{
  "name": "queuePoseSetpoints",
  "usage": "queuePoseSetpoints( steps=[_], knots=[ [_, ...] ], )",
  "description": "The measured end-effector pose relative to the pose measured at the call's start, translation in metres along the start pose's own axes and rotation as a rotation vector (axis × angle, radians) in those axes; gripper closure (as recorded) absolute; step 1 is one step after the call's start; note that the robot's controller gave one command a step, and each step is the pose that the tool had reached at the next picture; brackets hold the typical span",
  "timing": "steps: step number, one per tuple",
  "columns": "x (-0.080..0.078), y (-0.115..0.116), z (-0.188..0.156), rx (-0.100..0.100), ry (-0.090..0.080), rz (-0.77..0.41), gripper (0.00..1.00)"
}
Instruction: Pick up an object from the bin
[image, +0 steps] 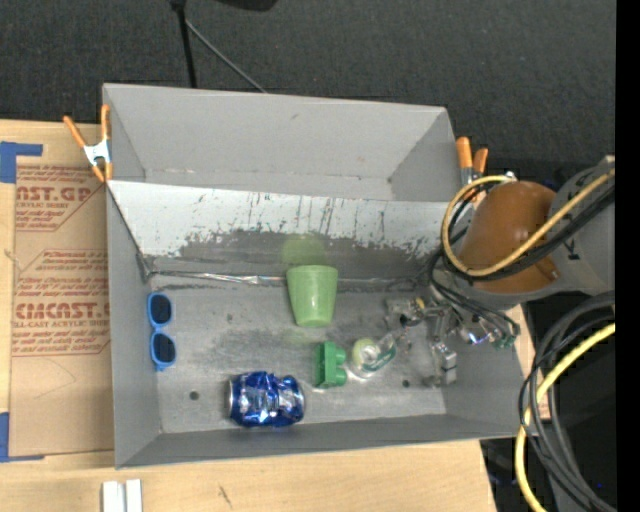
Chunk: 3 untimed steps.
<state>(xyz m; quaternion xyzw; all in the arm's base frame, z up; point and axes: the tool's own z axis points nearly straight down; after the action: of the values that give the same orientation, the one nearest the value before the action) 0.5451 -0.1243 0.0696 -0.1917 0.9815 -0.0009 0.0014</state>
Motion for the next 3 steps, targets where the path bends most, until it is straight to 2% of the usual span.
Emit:
queuePoseSetpoints(
  steps=[1, 2, 3],
  knots=[
    [0.004, 0.046, 0.0, -0.006, 0.002, -0.243, 0.0],
    [0.005, 0.045, 0.0, -0.004, 0.003, -0.241, 1.0],
    [-0.027, 0.041, -0.043, 0.0, -0.005, -0.256, 1.0]
  ],
)
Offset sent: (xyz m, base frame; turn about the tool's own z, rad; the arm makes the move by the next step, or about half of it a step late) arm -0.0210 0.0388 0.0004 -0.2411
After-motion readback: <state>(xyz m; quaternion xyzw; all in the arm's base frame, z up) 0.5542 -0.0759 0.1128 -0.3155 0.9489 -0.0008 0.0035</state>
